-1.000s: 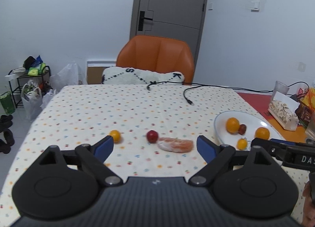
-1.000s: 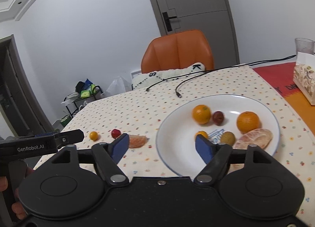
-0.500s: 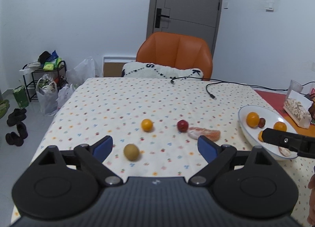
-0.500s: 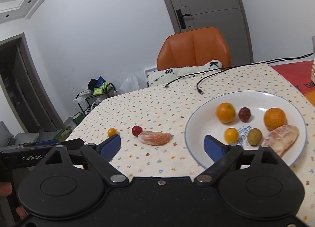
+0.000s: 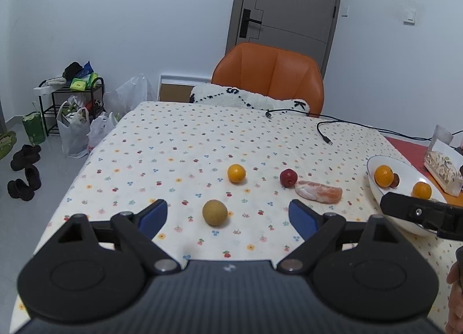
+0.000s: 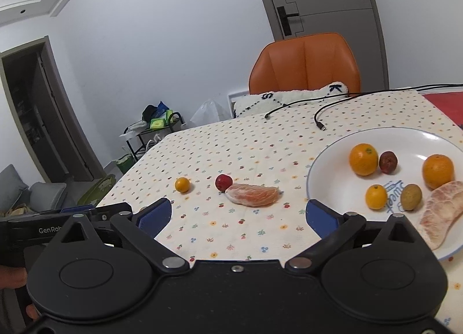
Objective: Organize fruits
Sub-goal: 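Grasp the brown kiwi with the left tool while the right tool grasps a pink pomelo segment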
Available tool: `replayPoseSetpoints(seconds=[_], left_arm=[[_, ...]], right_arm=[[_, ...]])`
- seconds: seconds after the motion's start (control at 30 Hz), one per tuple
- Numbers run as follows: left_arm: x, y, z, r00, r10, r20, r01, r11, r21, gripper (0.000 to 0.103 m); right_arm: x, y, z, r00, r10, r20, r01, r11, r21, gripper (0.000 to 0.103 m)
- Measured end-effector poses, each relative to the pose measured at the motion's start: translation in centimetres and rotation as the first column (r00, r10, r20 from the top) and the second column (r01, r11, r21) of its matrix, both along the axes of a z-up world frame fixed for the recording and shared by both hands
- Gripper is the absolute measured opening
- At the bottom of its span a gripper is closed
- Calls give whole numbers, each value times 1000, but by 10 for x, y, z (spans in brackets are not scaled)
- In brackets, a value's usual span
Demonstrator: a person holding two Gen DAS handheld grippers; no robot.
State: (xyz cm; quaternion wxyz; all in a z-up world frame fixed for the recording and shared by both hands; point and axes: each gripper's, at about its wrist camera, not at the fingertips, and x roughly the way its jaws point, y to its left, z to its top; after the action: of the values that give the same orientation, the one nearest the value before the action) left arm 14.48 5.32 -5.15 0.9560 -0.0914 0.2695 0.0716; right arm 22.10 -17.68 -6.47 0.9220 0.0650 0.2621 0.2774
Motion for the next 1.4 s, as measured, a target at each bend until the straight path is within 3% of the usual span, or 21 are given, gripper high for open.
replayPoseSetpoints(seconds=[0.1,0.27,0.43,0.8,0.93,1.4], left_arm=[[3,1,-4,1000,-7,1,7,1000,-3,86],[12,4,-12,1000,-18,-18,18,999,-29,67],[22,9,-22,999,-14,-30,12,999,-46,61],[43,15,-37,999,8,-54,-10,999,-31,45],[46,16,-41,999,6,-53,-7,1000,-19,24],[50,34,-37,999,21,-35,-23,998,-63,24]], right_arm=[[3,6,-2,1000,3,-9,-3,1000,-10,95],[8,16,-6,1000,-2,-22,1,1000,-16,94],[15,28,-12,999,-12,-47,10,999,-34,87],[35,60,-22,995,-81,-53,75,991,-111,86],[42,72,-27,994,-103,-41,95,982,-161,84],[62,94,-36,990,-138,-40,126,968,-219,84]])
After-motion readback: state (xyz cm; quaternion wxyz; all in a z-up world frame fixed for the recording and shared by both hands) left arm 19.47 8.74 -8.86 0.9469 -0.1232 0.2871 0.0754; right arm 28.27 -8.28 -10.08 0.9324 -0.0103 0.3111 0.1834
